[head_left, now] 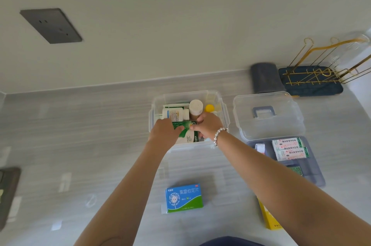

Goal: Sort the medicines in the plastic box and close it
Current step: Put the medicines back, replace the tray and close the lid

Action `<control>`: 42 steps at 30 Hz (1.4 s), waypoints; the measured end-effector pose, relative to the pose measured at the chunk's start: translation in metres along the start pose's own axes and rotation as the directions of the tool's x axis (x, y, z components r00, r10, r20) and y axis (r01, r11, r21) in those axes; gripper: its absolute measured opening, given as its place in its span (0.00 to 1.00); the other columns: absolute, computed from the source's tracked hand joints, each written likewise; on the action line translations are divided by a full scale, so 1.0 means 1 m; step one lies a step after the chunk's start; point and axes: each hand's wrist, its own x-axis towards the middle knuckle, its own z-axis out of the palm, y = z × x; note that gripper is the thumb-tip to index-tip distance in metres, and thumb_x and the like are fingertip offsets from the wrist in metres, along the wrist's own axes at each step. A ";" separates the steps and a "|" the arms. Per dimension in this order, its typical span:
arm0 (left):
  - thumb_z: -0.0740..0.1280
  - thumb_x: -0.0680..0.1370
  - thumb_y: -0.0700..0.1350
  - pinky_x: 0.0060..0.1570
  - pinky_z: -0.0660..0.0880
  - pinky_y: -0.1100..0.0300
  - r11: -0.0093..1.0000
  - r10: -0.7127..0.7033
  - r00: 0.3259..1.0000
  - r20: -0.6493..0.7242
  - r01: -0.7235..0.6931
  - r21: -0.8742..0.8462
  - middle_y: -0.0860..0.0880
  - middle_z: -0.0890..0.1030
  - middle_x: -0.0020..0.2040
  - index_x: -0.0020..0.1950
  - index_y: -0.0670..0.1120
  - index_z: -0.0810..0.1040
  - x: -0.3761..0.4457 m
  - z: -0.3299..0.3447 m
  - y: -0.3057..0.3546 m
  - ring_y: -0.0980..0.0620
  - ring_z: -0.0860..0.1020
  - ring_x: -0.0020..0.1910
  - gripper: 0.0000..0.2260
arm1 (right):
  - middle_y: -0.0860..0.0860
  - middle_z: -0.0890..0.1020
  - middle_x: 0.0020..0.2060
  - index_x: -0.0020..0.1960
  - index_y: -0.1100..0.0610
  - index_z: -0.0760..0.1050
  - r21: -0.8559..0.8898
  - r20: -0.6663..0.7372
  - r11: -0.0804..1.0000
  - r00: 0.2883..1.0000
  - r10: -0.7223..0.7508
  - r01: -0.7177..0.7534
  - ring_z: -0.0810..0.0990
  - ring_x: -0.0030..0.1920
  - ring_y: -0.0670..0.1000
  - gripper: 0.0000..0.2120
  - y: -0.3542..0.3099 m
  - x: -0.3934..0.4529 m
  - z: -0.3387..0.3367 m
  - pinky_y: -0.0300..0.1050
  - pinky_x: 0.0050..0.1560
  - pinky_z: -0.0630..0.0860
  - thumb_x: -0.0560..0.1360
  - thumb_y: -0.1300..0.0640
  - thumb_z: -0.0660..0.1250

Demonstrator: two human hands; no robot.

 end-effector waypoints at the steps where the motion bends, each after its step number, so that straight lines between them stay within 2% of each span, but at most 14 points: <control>1: 0.61 0.78 0.53 0.26 0.62 0.64 1.000 0.003 1.000 -0.005 -0.003 -0.015 0.48 0.73 0.38 0.51 0.38 0.75 -0.002 0.001 0.000 0.52 0.71 0.33 0.17 | 0.56 0.80 0.36 0.44 0.60 0.74 -0.016 0.011 1.000 1.000 -0.018 0.019 0.81 0.37 0.55 0.10 0.000 0.000 0.000 0.49 0.44 0.81 0.70 0.54 0.71; 4: 0.59 0.79 0.52 0.30 0.68 0.62 0.999 0.005 1.000 -0.023 -0.006 -0.048 0.42 0.77 0.47 0.53 0.39 0.74 -0.008 0.004 -0.002 0.48 0.74 0.38 0.16 | 0.60 0.82 0.38 0.48 0.67 0.78 -0.038 0.060 0.998 0.997 -0.041 0.043 0.82 0.40 0.57 0.14 -0.002 -0.002 -0.004 0.52 0.51 0.80 0.74 0.55 0.65; 6: 0.58 0.79 0.52 0.34 0.70 0.59 0.999 0.005 0.999 -0.034 -0.007 -0.048 0.42 0.76 0.49 0.54 0.39 0.73 -0.013 0.006 -0.003 0.48 0.74 0.38 0.17 | 0.60 0.83 0.38 0.47 0.68 0.79 -0.048 0.097 0.998 0.995 -0.039 0.043 0.84 0.44 0.59 0.14 -0.004 -0.004 -0.006 0.50 0.49 0.80 0.75 0.58 0.61; 9: 0.58 0.79 0.51 0.29 0.66 0.62 0.993 0.020 0.998 -0.058 -0.027 -0.116 0.44 0.77 0.47 0.56 0.39 0.75 -0.023 0.005 -0.001 0.53 0.72 0.33 0.17 | 0.58 0.83 0.37 0.41 0.65 0.77 -0.053 0.108 0.995 0.991 -0.074 0.080 0.84 0.47 0.60 0.13 -0.005 -0.015 -0.012 0.49 0.48 0.80 0.75 0.62 0.56; 12: 0.58 0.79 0.48 0.33 0.68 0.64 0.956 0.030 0.993 -0.114 -0.062 -0.288 0.44 0.80 0.52 0.60 0.42 0.77 -0.038 0.006 0.003 0.52 0.76 0.40 0.15 | 0.61 0.84 0.47 0.53 0.63 0.79 -0.019 -0.003 0.980 0.980 -0.197 0.197 0.83 0.49 0.58 0.13 0.005 -0.035 -0.020 0.54 0.54 0.79 0.77 0.60 0.58; 14: 0.59 0.79 0.46 0.42 0.69 0.67 0.920 0.038 0.981 -0.191 -0.108 -0.376 0.46 0.79 0.59 0.60 0.44 0.77 -0.052 0.010 0.008 0.50 0.78 0.53 0.14 | 0.57 0.84 0.49 0.57 0.59 0.78 0.083 -0.095 0.963 0.964 -0.248 0.256 0.83 0.49 0.53 0.13 0.015 -0.055 -0.027 0.46 0.55 0.78 0.77 0.59 0.60; 17: 0.60 0.78 0.44 0.53 0.73 0.62 0.877 0.077 0.954 -0.289 -0.203 -0.435 0.47 0.79 0.58 0.57 0.45 0.78 -0.074 0.023 0.021 0.51 0.76 0.57 0.11 | 0.49 0.83 0.46 0.56 0.56 0.79 0.127 -0.232 0.928 0.920 -0.316 0.350 0.80 0.43 0.45 0.11 0.034 -0.088 -0.040 0.23 0.44 0.72 0.76 0.59 0.63; 19: 0.62 0.78 0.44 0.55 0.72 0.60 0.849 0.088 0.939 -0.331 -0.245 -0.469 0.50 0.78 0.56 0.56 0.47 0.78 -0.090 0.035 0.032 0.53 0.76 0.54 0.09 | 0.48 0.83 0.45 0.54 0.57 0.80 0.120 -0.302 0.907 0.885 -0.354 0.404 0.80 0.43 0.45 0.10 0.051 -0.110 -0.049 0.23 0.43 0.71 0.75 0.61 0.64; 21: 0.63 0.77 0.45 0.51 0.71 0.62 0.832 0.110 0.932 -0.344 -0.276 -0.481 0.54 0.76 0.52 0.53 0.50 0.79 -0.105 0.051 0.043 0.55 0.75 0.49 0.08 | 0.48 0.83 0.43 0.52 0.58 0.80 0.127 -0.343 0.899 0.869 -0.356 0.419 0.79 0.42 0.45 0.09 0.071 -0.127 -0.056 0.23 0.43 0.71 0.74 0.62 0.65; 27: 0.62 0.77 0.45 0.41 0.68 0.77 0.829 0.196 0.974 -0.111 -0.225 -0.512 0.53 0.78 0.52 0.52 0.51 0.79 -0.132 0.114 0.079 0.66 0.75 0.42 0.08 | 0.49 0.81 0.42 0.54 0.56 0.79 0.136 -0.371 0.960 0.911 -0.181 0.246 0.79 0.43 0.46 0.09 0.151 -0.156 -0.074 0.25 0.40 0.71 0.75 0.57 0.65; 30: 0.62 0.76 0.47 0.38 0.69 0.71 0.853 0.160 0.987 0.028 -0.123 -0.507 0.52 0.80 0.50 0.51 0.51 0.79 -0.141 0.145 0.095 0.62 0.76 0.40 0.07 | 0.49 0.82 0.45 0.56 0.54 0.78 0.096 -0.350 0.990 0.935 -0.063 0.102 0.77 0.42 0.44 0.10 0.194 -0.162 -0.082 0.25 0.37 0.68 0.75 0.56 0.64; 32: 0.61 0.76 0.47 0.39 0.70 0.64 0.866 0.114 0.988 0.104 -0.047 -0.498 0.52 0.80 0.47 0.50 0.51 0.79 -0.145 0.163 0.103 0.56 0.76 0.41 0.07 | 0.51 0.83 0.49 0.57 0.54 0.77 0.086 -0.338 0.996 0.941 0.011 0.019 0.77 0.43 0.44 0.12 0.219 -0.167 -0.085 0.33 0.41 0.71 0.74 0.55 0.65; 35: 0.61 0.76 0.49 0.34 0.69 0.64 0.877 0.073 0.973 0.220 0.043 -0.479 0.51 0.79 0.48 0.50 0.50 0.76 -0.152 0.187 0.109 0.55 0.75 0.41 0.07 | 0.54 0.82 0.53 0.58 0.56 0.76 0.059 -0.334 0.995 0.938 0.097 -0.082 0.79 0.46 0.48 0.14 0.251 -0.175 -0.087 0.42 0.46 0.76 0.73 0.54 0.67; 42: 0.61 0.77 0.52 0.32 0.73 0.61 0.865 -0.092 0.918 0.386 0.266 -0.425 0.48 0.80 0.51 0.60 0.46 0.70 -0.170 0.225 0.124 0.54 0.77 0.38 0.14 | 0.53 0.81 0.52 0.58 0.56 0.73 -0.020 -0.240 0.976 0.948 0.208 -0.218 0.78 0.46 0.49 0.18 0.303 -0.185 -0.086 0.39 0.42 0.69 0.71 0.50 0.68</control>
